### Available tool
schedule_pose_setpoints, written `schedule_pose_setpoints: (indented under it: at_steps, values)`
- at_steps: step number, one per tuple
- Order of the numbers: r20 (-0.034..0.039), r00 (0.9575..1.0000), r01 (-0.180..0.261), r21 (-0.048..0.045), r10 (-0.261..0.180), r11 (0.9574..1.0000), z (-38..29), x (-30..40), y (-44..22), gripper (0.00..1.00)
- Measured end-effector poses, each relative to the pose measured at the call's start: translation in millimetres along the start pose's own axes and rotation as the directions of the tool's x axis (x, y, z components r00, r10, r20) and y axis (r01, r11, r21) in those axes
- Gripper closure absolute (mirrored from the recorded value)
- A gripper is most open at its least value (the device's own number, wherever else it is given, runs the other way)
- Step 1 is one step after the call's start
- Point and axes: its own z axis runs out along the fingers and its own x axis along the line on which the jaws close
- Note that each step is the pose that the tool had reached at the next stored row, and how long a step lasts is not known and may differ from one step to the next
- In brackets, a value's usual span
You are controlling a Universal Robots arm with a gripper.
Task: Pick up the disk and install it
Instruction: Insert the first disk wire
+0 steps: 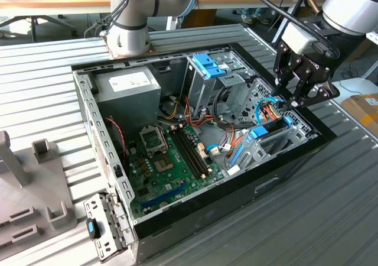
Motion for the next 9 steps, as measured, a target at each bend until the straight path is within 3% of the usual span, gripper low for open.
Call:
schedule_pose_setpoints:
  at_steps: [6, 9]
  values:
    - [-0.0001, 1.0000, 0.000, 0.0000, 0.000, 1.0000, 0.0, 0.0, 0.0, 0.56]
    - [-0.0002, 1.0000, 0.000, 0.0000, 0.000, 1.0000, 0.0, 0.0, 0.0, 0.64]
